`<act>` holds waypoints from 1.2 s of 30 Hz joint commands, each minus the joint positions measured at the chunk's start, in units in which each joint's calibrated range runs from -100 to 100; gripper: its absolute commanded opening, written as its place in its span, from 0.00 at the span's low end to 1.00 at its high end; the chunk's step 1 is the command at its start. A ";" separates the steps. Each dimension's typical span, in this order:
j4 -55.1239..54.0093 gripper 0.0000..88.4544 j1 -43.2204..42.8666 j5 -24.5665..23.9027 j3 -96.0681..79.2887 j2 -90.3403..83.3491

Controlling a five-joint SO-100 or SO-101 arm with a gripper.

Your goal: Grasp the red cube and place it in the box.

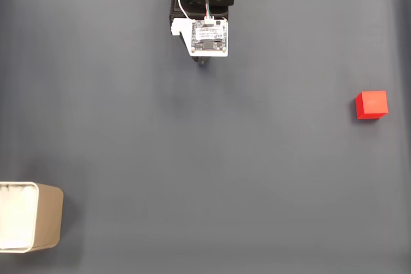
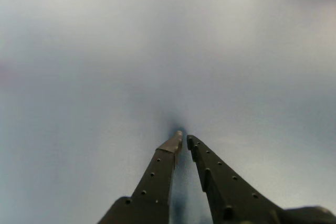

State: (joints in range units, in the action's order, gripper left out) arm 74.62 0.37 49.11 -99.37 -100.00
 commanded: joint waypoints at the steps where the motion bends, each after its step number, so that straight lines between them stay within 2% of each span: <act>1: 1.20 0.00 0.62 -0.49 -0.45 0.09; 8: -1.18 0.00 0.77 -0.34 -0.45 0.09; 14: -20.28 0.00 2.68 -1.81 3.02 0.26; 20: -33.88 0.00 1.05 -2.15 21.90 5.55; 27: -32.98 0.01 0.48 -1.56 48.36 20.80; 36: -20.61 0.00 0.55 0.34 73.82 39.86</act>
State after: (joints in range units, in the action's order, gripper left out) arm 50.91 1.48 48.52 -32.91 -64.57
